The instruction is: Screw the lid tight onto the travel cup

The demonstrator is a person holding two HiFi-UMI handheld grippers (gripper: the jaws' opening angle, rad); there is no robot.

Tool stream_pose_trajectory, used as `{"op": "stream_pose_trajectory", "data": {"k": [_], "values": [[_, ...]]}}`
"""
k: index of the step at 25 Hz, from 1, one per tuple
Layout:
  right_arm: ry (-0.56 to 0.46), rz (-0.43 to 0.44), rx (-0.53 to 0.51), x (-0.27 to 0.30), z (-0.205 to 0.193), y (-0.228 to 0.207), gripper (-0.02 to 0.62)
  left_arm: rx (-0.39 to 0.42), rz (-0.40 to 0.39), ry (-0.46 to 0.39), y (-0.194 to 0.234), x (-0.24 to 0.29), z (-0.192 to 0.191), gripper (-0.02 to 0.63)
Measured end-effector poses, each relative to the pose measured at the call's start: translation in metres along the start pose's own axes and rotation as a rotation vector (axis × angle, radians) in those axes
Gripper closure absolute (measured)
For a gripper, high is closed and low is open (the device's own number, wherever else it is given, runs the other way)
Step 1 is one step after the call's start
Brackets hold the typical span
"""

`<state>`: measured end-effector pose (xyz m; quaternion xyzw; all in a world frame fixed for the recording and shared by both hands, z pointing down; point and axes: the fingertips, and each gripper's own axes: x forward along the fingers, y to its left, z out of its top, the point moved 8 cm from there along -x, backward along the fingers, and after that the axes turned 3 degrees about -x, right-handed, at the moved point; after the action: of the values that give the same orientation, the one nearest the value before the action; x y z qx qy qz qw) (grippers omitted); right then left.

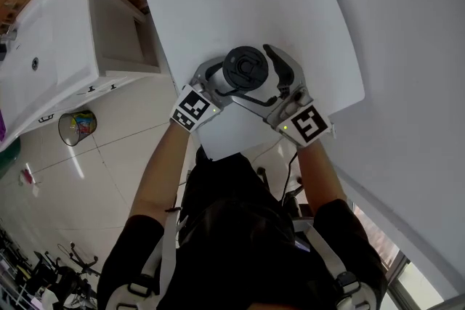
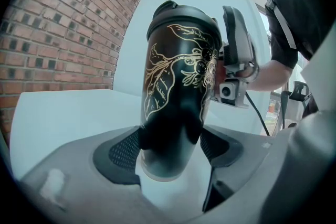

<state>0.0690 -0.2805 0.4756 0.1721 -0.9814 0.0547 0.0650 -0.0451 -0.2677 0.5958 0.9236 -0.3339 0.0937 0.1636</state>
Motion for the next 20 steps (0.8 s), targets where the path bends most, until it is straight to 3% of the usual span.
{"op": "stream_pose_trajectory", "data": {"k": [2,4,7,11,20], "values": [[0.07,0.19,-0.046,0.009,0.004,-0.01,0.095,0.0,-0.001,0.001,0.0,0.0,0.0,0.244],[0.14,0.329,-0.134,0.02,0.006,-0.014,0.078,-0.003,-0.004,0.003,0.001,0.0,-0.001,0.245],[0.177,0.4,-0.195,0.032,0.007,-0.015,0.08,-0.009,-0.007,0.008,0.0,0.001,-0.003,0.245],[0.15,0.384,-0.194,0.039,0.007,-0.01,0.081,-0.003,-0.004,0.004,0.0,0.001,-0.001,0.245],[0.052,0.208,-0.139,0.035,0.007,-0.005,0.097,0.001,-0.005,0.002,-0.001,0.0,0.0,0.245]]}}
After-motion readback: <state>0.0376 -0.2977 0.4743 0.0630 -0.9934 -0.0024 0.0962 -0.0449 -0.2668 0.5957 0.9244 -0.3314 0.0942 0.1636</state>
